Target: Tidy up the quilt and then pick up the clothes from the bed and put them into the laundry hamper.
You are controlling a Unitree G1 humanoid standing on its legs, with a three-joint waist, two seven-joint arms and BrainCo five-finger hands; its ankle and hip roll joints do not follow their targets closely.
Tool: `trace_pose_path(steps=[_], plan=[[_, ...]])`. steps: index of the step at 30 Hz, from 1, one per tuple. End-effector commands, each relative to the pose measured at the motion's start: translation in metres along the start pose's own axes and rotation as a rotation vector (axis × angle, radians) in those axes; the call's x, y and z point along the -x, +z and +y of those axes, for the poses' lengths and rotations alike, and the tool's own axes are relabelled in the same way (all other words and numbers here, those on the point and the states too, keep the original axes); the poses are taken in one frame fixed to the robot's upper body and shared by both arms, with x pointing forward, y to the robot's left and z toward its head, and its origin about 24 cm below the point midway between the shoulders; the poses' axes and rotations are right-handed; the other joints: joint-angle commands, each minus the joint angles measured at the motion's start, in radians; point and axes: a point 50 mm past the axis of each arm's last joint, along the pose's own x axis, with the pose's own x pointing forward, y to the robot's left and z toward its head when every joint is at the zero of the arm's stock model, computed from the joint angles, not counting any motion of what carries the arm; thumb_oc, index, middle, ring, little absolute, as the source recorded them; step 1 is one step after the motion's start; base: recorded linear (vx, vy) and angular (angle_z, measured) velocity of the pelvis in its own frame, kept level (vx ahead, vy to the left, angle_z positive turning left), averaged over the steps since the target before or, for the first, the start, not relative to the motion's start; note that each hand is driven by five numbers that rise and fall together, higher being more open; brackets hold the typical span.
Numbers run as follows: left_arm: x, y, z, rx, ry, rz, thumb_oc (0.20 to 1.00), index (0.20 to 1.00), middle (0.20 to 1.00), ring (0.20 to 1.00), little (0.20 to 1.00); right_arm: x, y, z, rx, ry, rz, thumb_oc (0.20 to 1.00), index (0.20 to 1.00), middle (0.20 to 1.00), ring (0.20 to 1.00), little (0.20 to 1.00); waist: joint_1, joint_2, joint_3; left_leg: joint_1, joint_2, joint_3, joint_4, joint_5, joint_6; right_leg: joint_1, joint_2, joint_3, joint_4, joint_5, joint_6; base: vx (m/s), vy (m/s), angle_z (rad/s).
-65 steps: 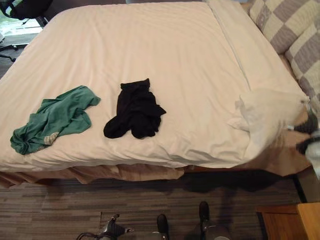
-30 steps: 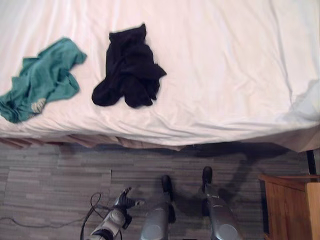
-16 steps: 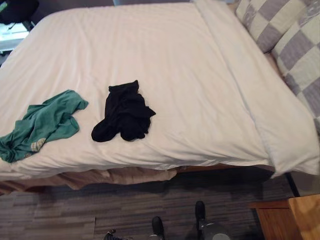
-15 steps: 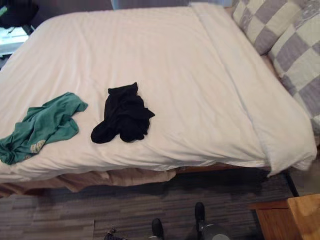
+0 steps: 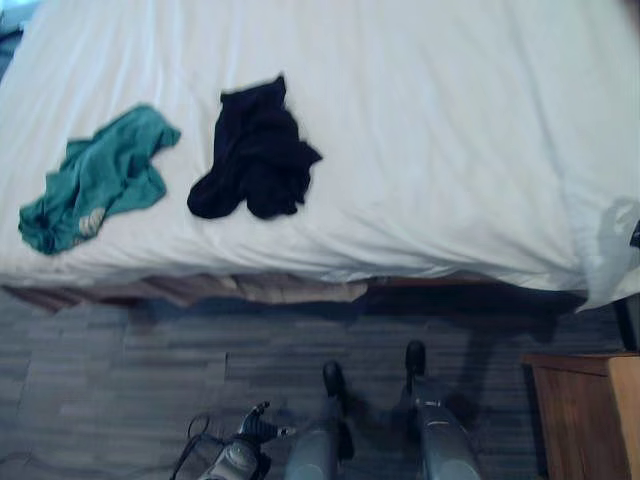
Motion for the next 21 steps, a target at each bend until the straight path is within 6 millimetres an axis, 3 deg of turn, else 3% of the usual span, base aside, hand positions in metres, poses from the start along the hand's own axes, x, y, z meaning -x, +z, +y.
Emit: trace_pose_path(steps=[1, 2, 3, 4, 5, 6, 7, 8, 9, 11, 12, 14, 15, 16, 17, 18, 20, 21], plan=[[-0.006, 0.029, 0.032, 0.097, 0.135, -0.088, 1.0, 1.0, 1.0, 1.0, 1.0, -0.004, -0.009, -0.025, -0.173, -0.183, 0.06, 0.2, 0.2, 0.2, 0.2, 0.2, -0.015, -0.034, 0.089, -0.005, 0.064, -0.042, 0.08, 0.032, -0.083, -0.022, -0.084, 0.028, 0.138, -0.067, 0.075, -0.09, -0.005, 0.01], [-0.006, 0.029, 0.032, 0.096, 0.136, -0.088, 1.0, 1.0, 1.0, 1.0, 1.0, -0.004, -0.009, -0.025, -0.174, -0.184, 0.06, 0.2, 0.2, 0.2, 0.2, 0.2, -0.015, -0.035, 0.087, -0.012, 0.063, -0.042, 0.083, 0.035, -0.082, -0.027, -0.085, 0.029, 0.138, -0.063, 0.074, -0.16, -0.023, 0.02], [-0.007, 0.041, 0.038, 0.117, 0.159, -0.121, 1.0, 1.0, 1.0, 1.0, 1.0, 0.011, -0.047, -0.02, -0.162, -0.185, 0.199, 0.2, 0.2, 0.2, 0.2, 0.2, -0.019, -0.032, 0.117, -0.058, 0.057, -0.049, 0.147, 0.01, -0.078, -0.069, -0.085, 0.03, 0.19, -0.084, 0.069, -0.1, -0.02, -0.04], [-0.007, 0.041, 0.039, 0.116, 0.16, -0.121, 1.0, 1.0, 1.0, 1.0, 1.0, 0.012, -0.047, -0.02, -0.164, -0.186, 0.2, 0.2, 0.2, 0.2, 0.2, 0.2, -0.018, -0.034, 0.115, -0.065, 0.056, -0.049, 0.15, 0.012, -0.077, -0.075, -0.086, 0.03, 0.19, -0.08, 0.069, -0.14, -0.034, -0.07], [-0.008, 0.049, 0.044, 0.118, 0.184, -0.136, 1.0, 1.0, 1.0, 1.0, 1.0, 0.036, -0.086, -0.013, -0.154, -0.181, 0.343, 0.2, 0.2, 0.2, 0.2, 0.2, -0.025, -0.035, 0.133, -0.097, 0.051, -0.056, 0.207, -0.016, -0.076, -0.1, -0.088, 0.028, 0.232, -0.096, 0.065, -0.07, -0.015, -0.06], [-0.008, 0.049, 0.045, 0.117, 0.186, -0.136, 1.0, 1.0, 1.0, 1.0, 1.0, 0.037, -0.086, -0.013, -0.155, -0.182, 0.344, 0.2, 0.2, 0.2, 0.2, 0.2, -0.025, -0.037, 0.131, -0.102, 0.05, -0.057, 0.209, -0.012, -0.075, -0.104, -0.089, 0.028, 0.23, -0.092, 0.064, -0.07, -0.022, -0.02], [-0.008, 0.05, 0.047, 0.116, 0.194, -0.135, 1.0, 1.0, 1.0, 1.0, 1.0, 0.056, -0.111, -0.009, -0.146, -0.176, 0.437, 0.2, 0.2, 0.2, 0.2, 0.2, -0.028, -0.039, 0.135, -0.112, 0.051, -0.061, 0.237, -0.031, -0.075, -0.112, -0.091, 0.026, 0.254, -0.106, 0.063, -0.05, 0.005, 0.12], [-0.008, 0.053, 0.048, 0.113, 0.205, -0.135, 1.0, 1.0, 1.0, 1.0, 1.0, 0.097, -0.153, -0.006, -0.142, -0.183, 0.613, 0.2, 0.2, 0.2, 0.2, 0.2, -0.039, -0.046, 0.133, -0.123, 0.053, -0.069, 0.283, -0.059, -0.071, -0.114, -0.096, 0.019, 0.282, -0.12, 0.059, -0.04, 0.005, 0.2], [-0.008, 0.052, 0.048, 0.112, 0.205, -0.134, 1.0, 1.0, 1.0, 1.0, 1.0, 0.097, -0.153, -0.006, -0.142, -0.183, 0.614, 0.2, 0.2, 0.2, 0.2, 0.2, -0.038, -0.046, 0.132, -0.124, 0.053, -0.07, 0.285, -0.06, -0.071, -0.115, -0.096, 0.019, 0.283, -0.121, 0.059, -0.03, 0.034, 0.24], [-0.009, 0.053, 0.045, 0.116, 0.204, -0.131, 1.0, 1.0, 1.0, 1.0, 1.0, 0.141, -0.187, -0.003, -0.13, -0.166, 0.778, 0.2, 0.2, 0.2, 0.2, 0.2, -0.048, -0.056, 0.126, -0.105, 0.056, -0.074, 0.3, -0.081, -0.066, -0.095, -0.098, 0.015, 0.29, -0.124, 0.059, 0.01, 0.069, 0.1], [-0.009, 0.053, 0.041, 0.12, 0.195, -0.13, 1.0, 1.0, 1.0, 1.0, 1.0, 0.178, -0.208, 0.004, -0.077, -0.094, 0.897, 0.2, 0.2, 0.2, 0.2, 0.2, -0.054, -0.068, 0.117, -0.069, 0.054, -0.073, 0.275, -0.088, -0.062, -0.057, -0.102, 0.006, 0.26, -0.115, 0.066, 0.03, 0.094, 0.03], [-0.009, 0.05, 0.037, 0.114, 0.183, -0.119, 1.0, 1.0, 1.0, 1.0, 1.0, 0.207, -0.221, 0.009, -0.017, -0.008, 0.981, 0.2, 0.2, 0.2, 0.2, 0.2, -0.059, -0.084, 0.104, -0.013, 0.048, -0.069, 0.245, -0.089, -0.055, 0.006, -0.107, -0.003, 0.21, -0.096, 0.073, 0.01, 0.105, 0.02], [-0.009, 0.05, 0.038, 0.114, 0.184, -0.119, 1.0, 1.0, 1.0, 1.0, 1.0, 0.208, -0.221, 0.009, -0.017, -0.007, 0.982, 0.2, 0.2, 0.2, 0.2, 0.2, -0.06, -0.085, 0.105, -0.012, 0.046, -0.069, 0.24, -0.084, -0.054, 0.008, -0.108, -0.003, 0.204, -0.091, 0.073, 0.05, 0.136, -0.02], [-0.009, 0.045, 0.032, 0.094, 0.164, -0.101, 1.0, 1.0, 1.0, 1.0, 1.0, 0.246, -0.235, 0.011, 0.054, 0.098, 1.078, 1.0, 1.0, 1.0, 1.0, 1.0, -0.061, -0.104, 0.079, 0.06, 0.031, -0.067, 0.197, -0.09, -0.042, 0.085, -0.117, -0.007, 0.139, -0.062, 0.086, 0.09, 0.165, -0.01], [-0.009, 0.042, 0.029, 0.078, 0.148, -0.091, 1.0, 1.0, 1.0, 1.0, 1.0, 0.262, -0.239, 0.013, 0.078, 0.15, 1.119, 1.0, 1.0, 1.0, 1.0, 1.0, -0.061, -0.111, 0.06, 0.099, 0.02, -0.064, 0.16, -0.086, -0.037, 0.117, -0.121, -0.008, 0.107, -0.045, 0.096, 0.09, 0.165, 0.01], [-0.009, 0.042, 0.029, 0.078, 0.149, -0.091, 1.0, 1.0, 1.0, 1.0, 1.0, 0.262, -0.239, 0.013, 0.078, 0.15, 1.119, 1.0, 1.0, 1.0, 1.0, 1.0, -0.061, -0.113, 0.059, 0.099, 0.018, -0.063, 0.156, -0.081, -0.036, 0.117, -0.122, -0.008, 0.104, -0.041, 0.096, 0.05, 0.162, -0.01], [-0.008, 0.031, 0.024, 0.053, 0.127, -0.051, 1.0, 1.0, 1.0, 1.0, 1.0, 0.292, -0.246, 0.013, 0.144, 0.246, 1.189, 1.0, 1.0, 1.0, 1.0, 1.0, -0.054, -0.125, 0.019, 0.154, -0.003, -0.065, 0.093, -0.069, -0.028, 0.159, -0.131, -0.012, 0.06, -0.007, 0.115, 0.05, 0.188, -0.08], [-0.007, 0.017, 0.023, 0.038, 0.119, -0.002, 1.0, 1.0, 1.0, 1.0, 1.0, 0.321, -0.249, 0.018, 0.22, 0.384, 1.251, 1.0, 1.0, 1.0, 1.0, 1.0, -0.048, -0.139, -0.018, 0.208, -0.011, -0.061, 0.01, -0.038, -0.026, 0.179, -0.143, -0.013, 0.044, 0.066, 0.153, 0.05, 0.166, -0.07]])
